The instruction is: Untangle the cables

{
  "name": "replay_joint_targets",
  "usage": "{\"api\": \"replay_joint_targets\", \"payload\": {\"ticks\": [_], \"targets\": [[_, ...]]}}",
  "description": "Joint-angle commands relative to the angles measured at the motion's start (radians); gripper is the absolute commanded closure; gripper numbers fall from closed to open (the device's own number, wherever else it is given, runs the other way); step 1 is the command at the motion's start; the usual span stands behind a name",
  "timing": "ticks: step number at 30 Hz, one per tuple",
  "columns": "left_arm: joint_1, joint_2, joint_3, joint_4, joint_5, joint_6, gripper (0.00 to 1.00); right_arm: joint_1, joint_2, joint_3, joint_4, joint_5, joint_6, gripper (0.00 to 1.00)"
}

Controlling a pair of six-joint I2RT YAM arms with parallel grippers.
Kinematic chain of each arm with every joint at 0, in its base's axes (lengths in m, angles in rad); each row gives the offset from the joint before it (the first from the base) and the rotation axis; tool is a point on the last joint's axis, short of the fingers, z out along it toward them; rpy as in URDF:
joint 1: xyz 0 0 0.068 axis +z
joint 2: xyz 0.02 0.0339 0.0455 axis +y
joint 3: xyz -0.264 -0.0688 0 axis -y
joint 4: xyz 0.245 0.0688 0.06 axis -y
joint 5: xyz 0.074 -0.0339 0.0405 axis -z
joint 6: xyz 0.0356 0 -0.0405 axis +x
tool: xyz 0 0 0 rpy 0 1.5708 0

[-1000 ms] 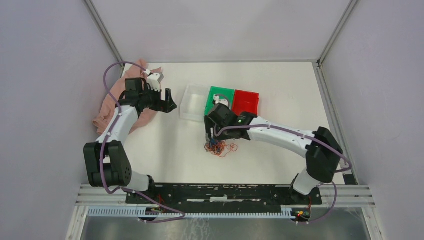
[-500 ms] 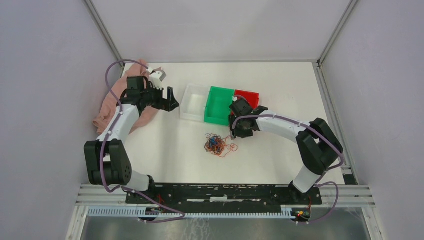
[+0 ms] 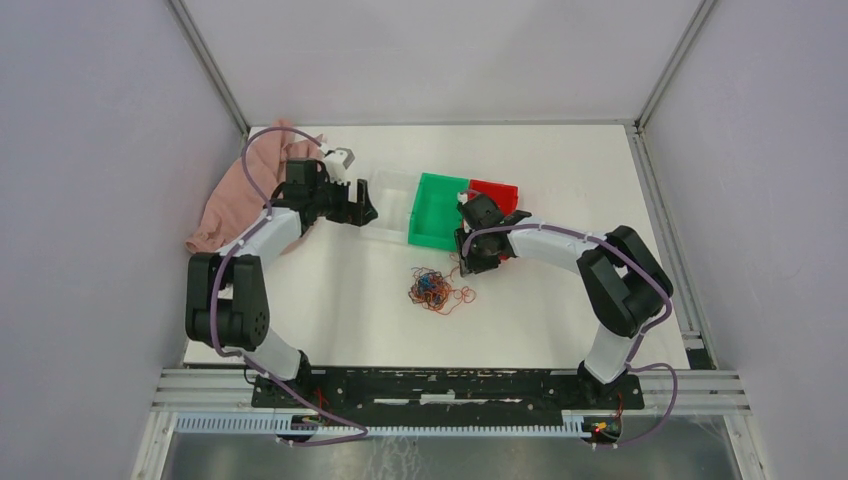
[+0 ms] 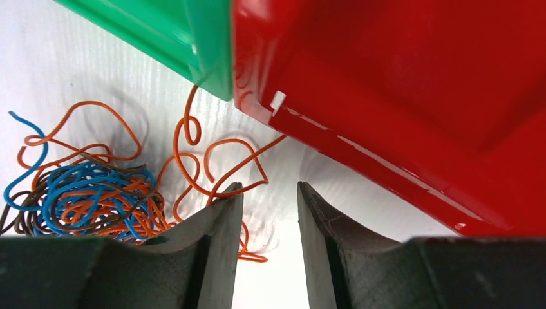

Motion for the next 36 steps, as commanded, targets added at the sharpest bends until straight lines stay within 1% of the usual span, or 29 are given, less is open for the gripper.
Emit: {"api": "replay_joint_targets", "payload": {"ticks": [1,5,7,8,12,18,21,23,26,28,30,33,36], "targets": [[-0.001,0.031,-0.007,0.082,-0.046,-0.078,0.09,-0.004,-0.02,0.033,0.076,-0.031,-0.052,0.57],[-0.001,0.028,-0.037,0.136,-0.058,-0.127,0.29,-0.019,-0.019,0.035,0.103,-0.029,-0.055,0.6],[0.0,0.029,-0.041,0.144,-0.031,-0.147,0.36,-0.039,-0.008,0.042,0.114,-0.033,-0.055,0.61],[-0.002,0.033,-0.043,0.145,-0.019,-0.156,0.38,-0.049,-0.001,0.048,0.115,-0.034,-0.055,0.61],[-0.006,0.048,-0.043,0.141,0.022,-0.171,0.39,-0.089,0.027,0.074,0.119,-0.039,-0.077,0.61],[-0.005,0.076,-0.025,0.144,0.02,-0.179,0.39,-0.131,0.043,0.121,0.104,-0.026,-0.132,0.6],[-0.007,0.082,-0.015,0.149,0.013,-0.188,0.39,-0.14,0.031,0.115,0.108,-0.059,-0.126,0.58],[-0.009,0.082,-0.012,0.171,-0.011,-0.184,0.39,-0.141,-0.002,0.068,0.149,-0.102,-0.104,0.51],[-0.009,0.094,0.015,0.174,-0.031,-0.175,0.4,-0.141,-0.051,-0.012,0.214,-0.153,-0.073,0.39],[-0.009,0.106,0.036,0.173,-0.032,-0.176,0.41,-0.14,-0.076,-0.054,0.242,-0.194,-0.054,0.35],[-0.008,0.117,0.052,0.174,-0.035,-0.178,0.42,-0.141,-0.107,-0.082,0.263,-0.213,-0.038,0.35],[-0.008,0.124,0.07,0.166,-0.035,-0.174,0.44,-0.139,-0.146,-0.125,0.313,-0.258,-0.011,0.37],[-0.009,0.115,0.088,0.129,-0.02,-0.152,0.45,-0.135,-0.159,-0.131,0.34,-0.309,-0.003,0.39]]}}
